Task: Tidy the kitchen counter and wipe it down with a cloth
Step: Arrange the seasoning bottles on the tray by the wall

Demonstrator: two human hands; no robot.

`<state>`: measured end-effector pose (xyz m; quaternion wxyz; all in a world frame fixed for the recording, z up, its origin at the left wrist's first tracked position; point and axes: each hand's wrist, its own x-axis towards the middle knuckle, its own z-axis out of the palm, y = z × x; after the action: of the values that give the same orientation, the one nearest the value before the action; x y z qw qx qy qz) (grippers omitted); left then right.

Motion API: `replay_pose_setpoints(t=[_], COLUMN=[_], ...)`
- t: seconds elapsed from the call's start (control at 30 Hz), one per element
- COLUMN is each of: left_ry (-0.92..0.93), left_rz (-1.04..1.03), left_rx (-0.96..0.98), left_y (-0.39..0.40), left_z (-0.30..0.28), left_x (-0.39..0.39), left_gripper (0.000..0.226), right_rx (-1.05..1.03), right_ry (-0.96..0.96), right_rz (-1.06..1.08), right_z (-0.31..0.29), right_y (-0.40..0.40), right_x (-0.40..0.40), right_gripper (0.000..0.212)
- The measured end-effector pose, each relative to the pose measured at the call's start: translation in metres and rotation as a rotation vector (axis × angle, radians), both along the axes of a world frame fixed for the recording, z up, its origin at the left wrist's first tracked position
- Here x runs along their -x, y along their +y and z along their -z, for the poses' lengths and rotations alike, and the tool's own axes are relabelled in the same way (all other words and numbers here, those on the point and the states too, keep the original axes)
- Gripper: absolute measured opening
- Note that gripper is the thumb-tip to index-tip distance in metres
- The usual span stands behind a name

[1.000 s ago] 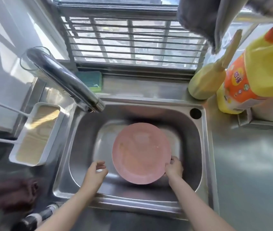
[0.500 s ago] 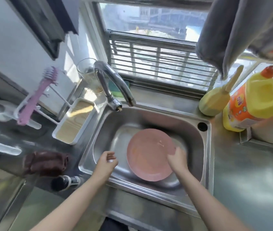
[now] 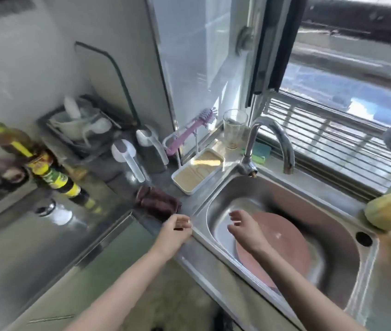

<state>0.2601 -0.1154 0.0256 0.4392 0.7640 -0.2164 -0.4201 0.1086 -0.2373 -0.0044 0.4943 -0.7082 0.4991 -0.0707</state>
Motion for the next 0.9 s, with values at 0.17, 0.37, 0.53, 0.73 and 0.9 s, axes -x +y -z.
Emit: replay_pose_setpoints(t=[0.17,0.37,0.53,0.73,0.9], left_ry=[0.029,0.045,0.061,0.061,0.047], left_rz=[-0.085,-0.158,-0.134,-0.118,-0.117], left_rx=[0.047,-0.005,-0.035,-0.062,-0.055], left_y=[0.039,0.084,0.11,0.142,0.168], left_z=[-0.009,0.008,0.022,0.033,0.031], left_x=[-0.039,-0.074,-0.09,-0.104,-0.122], left_gripper=[0.023,0.022,0.023,0.023,0.021], right_rx=[-0.022,-0.087,-0.107,-0.091,-0.008], right_ry=[-0.039,-0.121,-0.23,-0.247,-0.254], right_rz=[-0.114,-0.215,0.029,0.107,0.035], right_z=[-0.004,0.011,0.031,0.035,0.023], right_y=[0.028,0.077,0.097,0.104,0.119], right_x=[-0.047,-0.083,-0.1,-0.113,-0.125], right_gripper=[0.041,0.064,0.05,0.032,0.037])
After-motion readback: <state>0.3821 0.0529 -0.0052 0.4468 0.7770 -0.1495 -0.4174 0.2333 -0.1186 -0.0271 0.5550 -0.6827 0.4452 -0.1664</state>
